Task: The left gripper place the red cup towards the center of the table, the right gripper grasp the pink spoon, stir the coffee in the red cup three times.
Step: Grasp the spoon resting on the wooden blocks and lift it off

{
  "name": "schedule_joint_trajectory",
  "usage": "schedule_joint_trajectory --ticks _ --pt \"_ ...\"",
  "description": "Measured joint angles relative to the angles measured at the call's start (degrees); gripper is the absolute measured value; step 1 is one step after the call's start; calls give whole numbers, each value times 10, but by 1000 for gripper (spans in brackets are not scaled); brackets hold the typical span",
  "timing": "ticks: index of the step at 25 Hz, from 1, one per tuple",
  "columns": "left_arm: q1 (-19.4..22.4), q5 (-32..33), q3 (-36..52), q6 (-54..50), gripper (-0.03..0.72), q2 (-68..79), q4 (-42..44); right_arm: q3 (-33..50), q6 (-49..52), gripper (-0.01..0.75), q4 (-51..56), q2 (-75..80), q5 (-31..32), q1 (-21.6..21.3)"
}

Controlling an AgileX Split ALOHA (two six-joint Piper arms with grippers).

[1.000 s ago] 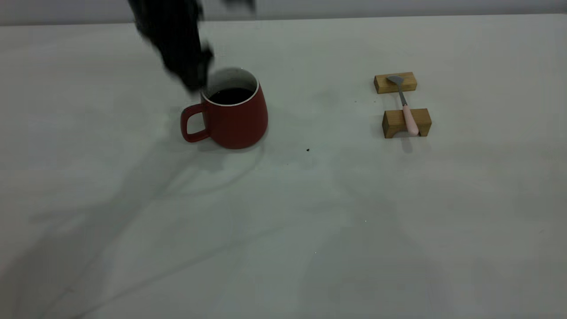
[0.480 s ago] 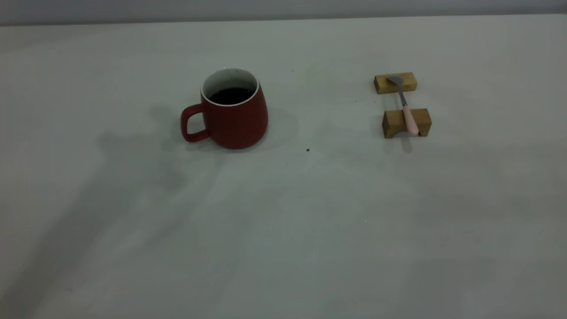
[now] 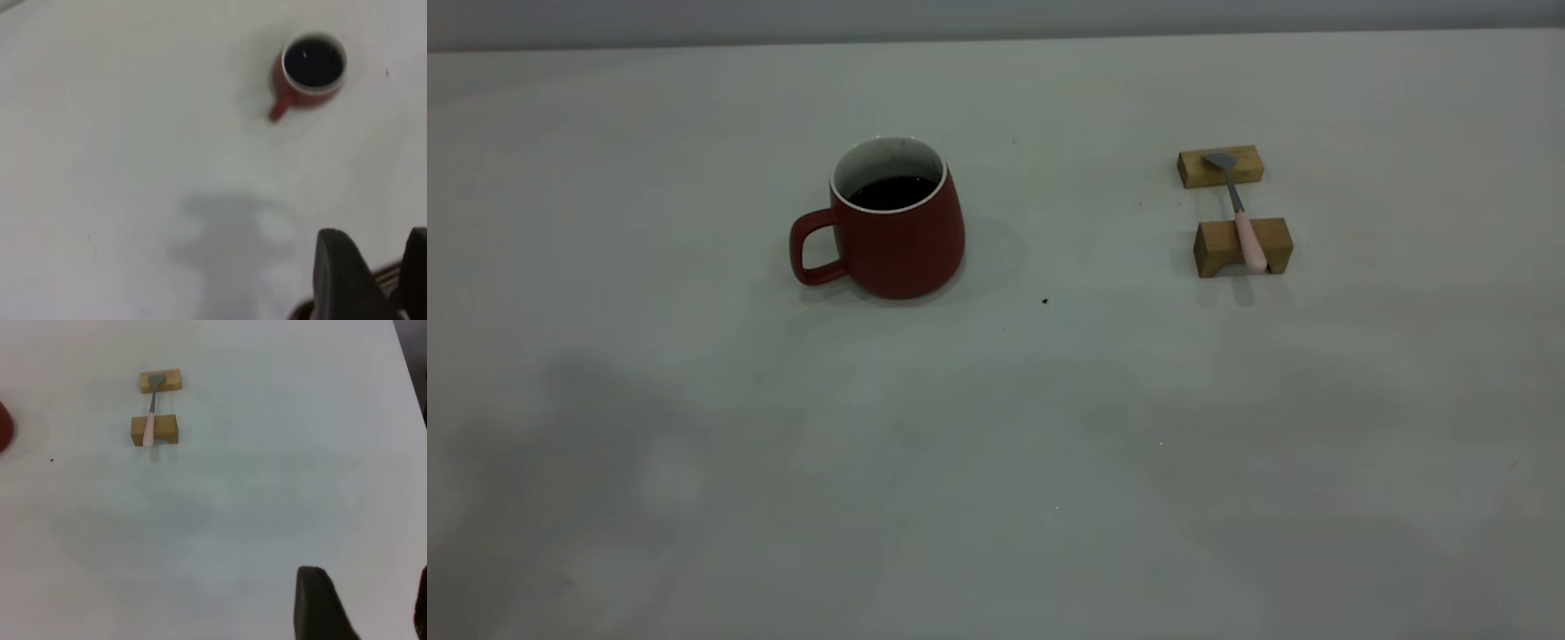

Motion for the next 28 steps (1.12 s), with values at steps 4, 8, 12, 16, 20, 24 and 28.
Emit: schedule_joint_trajectory --ticks 4,8,12,16,20,24,28 --pt "58 0 149 -5 259 -163 -35 0 0 388 0 0 0 0" --pt "148 0 277 -6 248 -329 -41 0 0 388 0 0 0 0" --pt "177 -3 376 -8 247 -476 -41 0 0 388 0 0 0 0" --pt "178 -18 443 -9 247 -567 -42 0 0 388 0 0 0 0" --pt "178 -25 474 -9 247 -616 -42 0 0 388 0 0 0 0" --pt "178 -24 481 -9 247 -658 -42 0 0 388 0 0 0 0" --pt "178 -21 482 -9 247 -673 -44 0 0 388 0 0 0 0"
